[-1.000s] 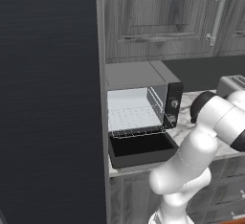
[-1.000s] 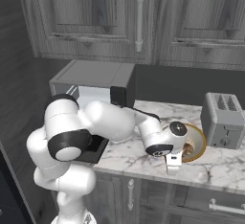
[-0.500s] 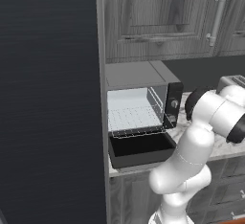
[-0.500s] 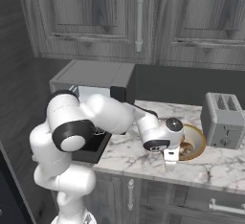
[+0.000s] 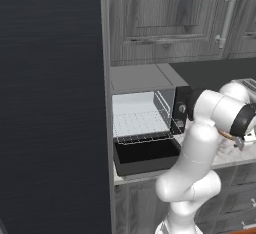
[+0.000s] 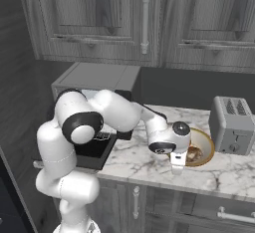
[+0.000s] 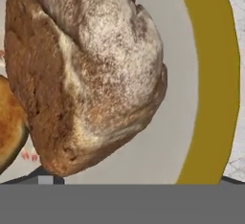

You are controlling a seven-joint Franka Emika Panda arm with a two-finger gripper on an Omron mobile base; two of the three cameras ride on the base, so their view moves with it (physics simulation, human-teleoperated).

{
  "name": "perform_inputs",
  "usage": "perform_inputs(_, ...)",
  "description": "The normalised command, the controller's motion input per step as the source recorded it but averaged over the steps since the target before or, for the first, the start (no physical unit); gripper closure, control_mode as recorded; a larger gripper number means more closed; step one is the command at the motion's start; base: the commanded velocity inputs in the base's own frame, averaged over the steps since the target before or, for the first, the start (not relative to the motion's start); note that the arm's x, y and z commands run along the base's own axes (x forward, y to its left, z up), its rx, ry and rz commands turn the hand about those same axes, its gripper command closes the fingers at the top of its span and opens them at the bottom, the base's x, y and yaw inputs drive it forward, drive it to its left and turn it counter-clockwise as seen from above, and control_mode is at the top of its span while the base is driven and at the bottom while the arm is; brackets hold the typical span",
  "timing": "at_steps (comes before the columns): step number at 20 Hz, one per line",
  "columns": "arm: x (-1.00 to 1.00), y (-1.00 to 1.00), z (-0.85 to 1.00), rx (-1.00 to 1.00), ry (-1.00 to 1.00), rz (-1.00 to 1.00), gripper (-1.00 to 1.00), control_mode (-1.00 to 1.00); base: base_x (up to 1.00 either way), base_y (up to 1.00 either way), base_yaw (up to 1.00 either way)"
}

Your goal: Pick up the heated bread from the toaster oven and place it in the bowl. Then move the bread bowl to the dining counter.

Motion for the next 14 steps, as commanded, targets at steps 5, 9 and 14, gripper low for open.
perform_inputs(5, 0.0, -0.17, -0.09, 0.0, -0.04, -0.1, 1.0, -1.0, 0.0, 0.0, 0.0)
perform_inputs(9, 0.0, -0.01, 0.0, 0.0, 0.0, 0.0, 1.0, -1.0, 0.0, 0.0, 0.0)
perform_inputs(14, -0.09, 0.0, 0.0, -0.02, -0.08, 0.0, 1.0, -1.0, 0.0, 0.0, 0.0)
